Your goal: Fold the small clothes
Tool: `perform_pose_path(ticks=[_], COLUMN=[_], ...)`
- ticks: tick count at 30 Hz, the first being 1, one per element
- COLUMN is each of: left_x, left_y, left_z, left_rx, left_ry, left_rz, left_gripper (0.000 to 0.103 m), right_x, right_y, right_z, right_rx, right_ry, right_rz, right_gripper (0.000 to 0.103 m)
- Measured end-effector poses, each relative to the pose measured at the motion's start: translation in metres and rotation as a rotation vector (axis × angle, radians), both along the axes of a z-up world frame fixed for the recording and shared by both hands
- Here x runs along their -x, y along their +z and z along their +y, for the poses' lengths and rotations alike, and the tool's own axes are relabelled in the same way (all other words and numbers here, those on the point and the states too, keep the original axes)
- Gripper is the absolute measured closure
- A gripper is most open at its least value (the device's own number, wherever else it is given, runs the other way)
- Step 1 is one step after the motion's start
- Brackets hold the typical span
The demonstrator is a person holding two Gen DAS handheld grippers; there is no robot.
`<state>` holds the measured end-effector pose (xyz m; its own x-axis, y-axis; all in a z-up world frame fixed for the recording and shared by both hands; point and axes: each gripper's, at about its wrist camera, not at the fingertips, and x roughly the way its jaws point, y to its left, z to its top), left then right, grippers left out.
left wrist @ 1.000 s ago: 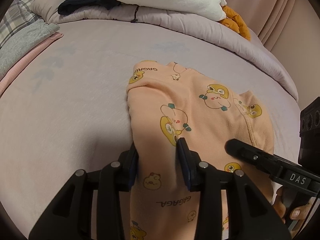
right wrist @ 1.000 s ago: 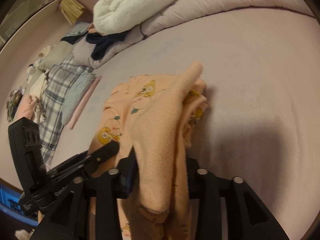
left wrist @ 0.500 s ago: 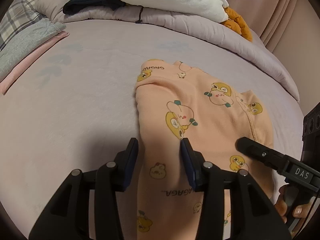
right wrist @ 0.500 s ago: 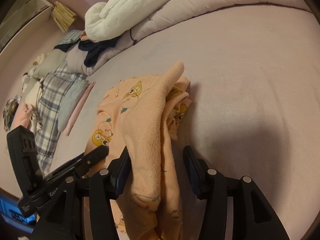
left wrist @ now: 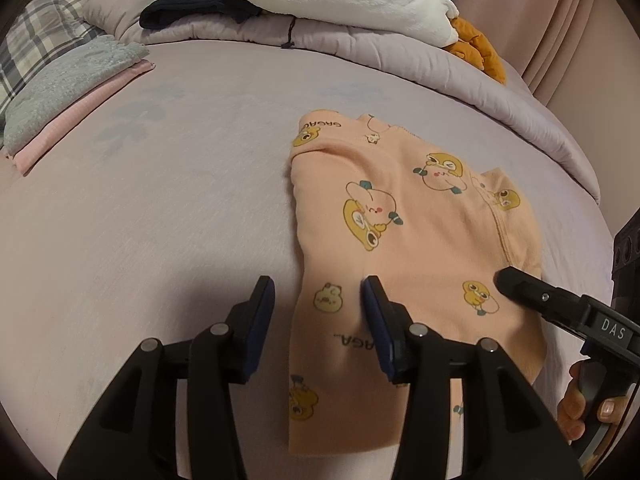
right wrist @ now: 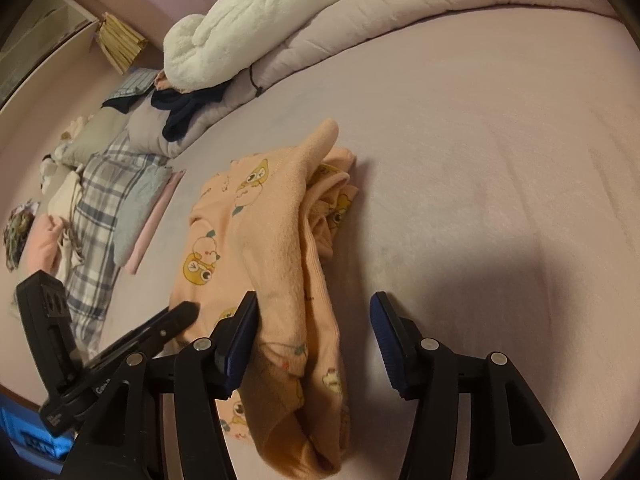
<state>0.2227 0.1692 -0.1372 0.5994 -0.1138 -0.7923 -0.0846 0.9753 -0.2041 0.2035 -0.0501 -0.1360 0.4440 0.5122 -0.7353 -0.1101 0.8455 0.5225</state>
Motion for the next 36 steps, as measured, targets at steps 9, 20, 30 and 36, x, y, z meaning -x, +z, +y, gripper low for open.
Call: perform_pose_path(ticks=[9, 20, 30, 36], left_x=[0.011, 0.035, 0.058, 0.073], left_y=[0.002, -0.003, -0.003, 0.007], left_z=[-0.001, -0.002, 0.0, -0.003], left_rx=[-0.012, -0.025, -0.021, -0.021], left_ry=[0.006, 0.022, 0.039, 0.038], left_rz=[0.002, 0.039, 0.046, 0.031], left_gripper=[0.056, 0.059, 0.059, 0.059], right_x=[0.011, 0.026, 0.046, 0.057], right_y=[0.001, 0.008, 0.009, 0.012], right_z=[-0.004, -0.006, -0.009, -0.008], right_rx=[0.015, 0.066, 0.095, 0.12], right_ry=[-0.009, -0.009, -0.001, 0.013], right_rz=[0.002, -0.004, 0.005, 0.004], right_gripper=[0.048, 0.048, 0.048, 0.048])
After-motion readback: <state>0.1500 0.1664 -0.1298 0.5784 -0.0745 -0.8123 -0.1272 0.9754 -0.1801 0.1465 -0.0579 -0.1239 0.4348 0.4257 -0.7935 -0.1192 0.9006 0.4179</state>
